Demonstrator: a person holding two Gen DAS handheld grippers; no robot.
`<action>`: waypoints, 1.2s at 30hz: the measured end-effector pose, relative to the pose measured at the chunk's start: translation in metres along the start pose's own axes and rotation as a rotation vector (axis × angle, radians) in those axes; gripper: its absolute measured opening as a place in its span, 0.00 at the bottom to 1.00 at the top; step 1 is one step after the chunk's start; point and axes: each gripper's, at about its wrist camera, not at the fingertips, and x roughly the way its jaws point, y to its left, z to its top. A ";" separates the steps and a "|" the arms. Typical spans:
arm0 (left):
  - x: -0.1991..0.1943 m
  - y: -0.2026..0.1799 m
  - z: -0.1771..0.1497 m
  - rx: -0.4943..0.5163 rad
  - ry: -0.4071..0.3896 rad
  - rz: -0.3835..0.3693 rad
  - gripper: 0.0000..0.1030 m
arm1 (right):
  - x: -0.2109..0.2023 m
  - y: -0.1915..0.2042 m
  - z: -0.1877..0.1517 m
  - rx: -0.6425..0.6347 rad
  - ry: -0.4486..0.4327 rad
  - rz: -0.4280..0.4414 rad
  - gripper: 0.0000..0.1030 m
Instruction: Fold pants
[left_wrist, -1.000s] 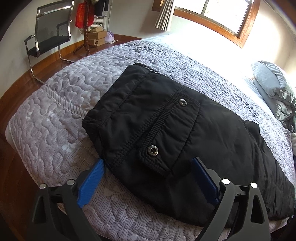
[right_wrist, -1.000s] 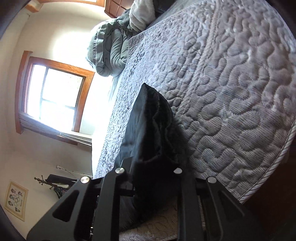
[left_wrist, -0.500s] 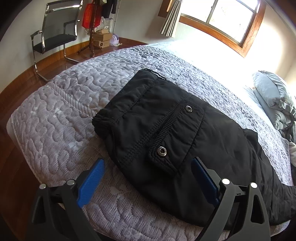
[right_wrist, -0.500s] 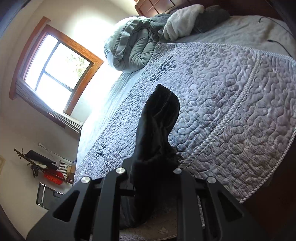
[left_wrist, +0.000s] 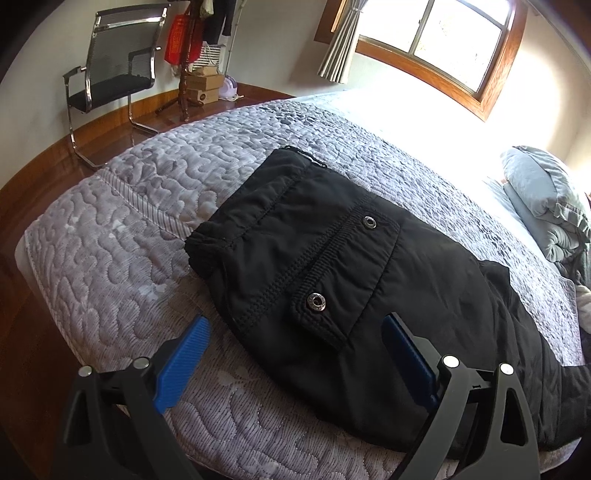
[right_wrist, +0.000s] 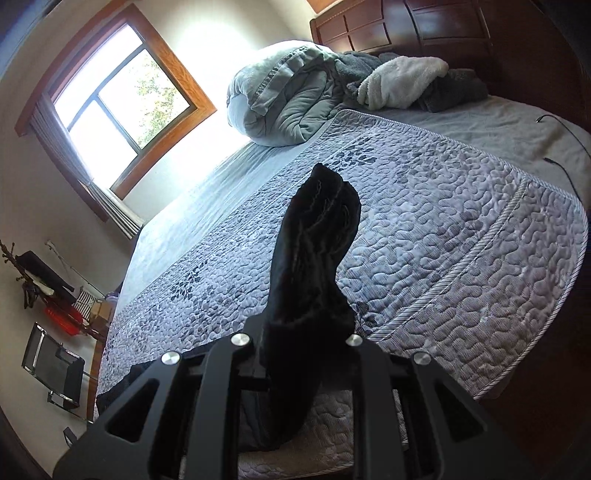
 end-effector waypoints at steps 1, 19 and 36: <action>0.000 0.000 0.000 0.000 0.001 0.000 0.92 | 0.000 0.004 0.000 -0.009 -0.001 -0.004 0.15; 0.000 0.014 -0.001 -0.054 0.014 -0.043 0.92 | -0.017 0.070 -0.009 -0.171 -0.045 -0.062 0.15; 0.008 0.006 -0.001 -0.030 0.043 -0.007 0.92 | -0.024 0.095 -0.007 -0.229 -0.071 -0.045 0.15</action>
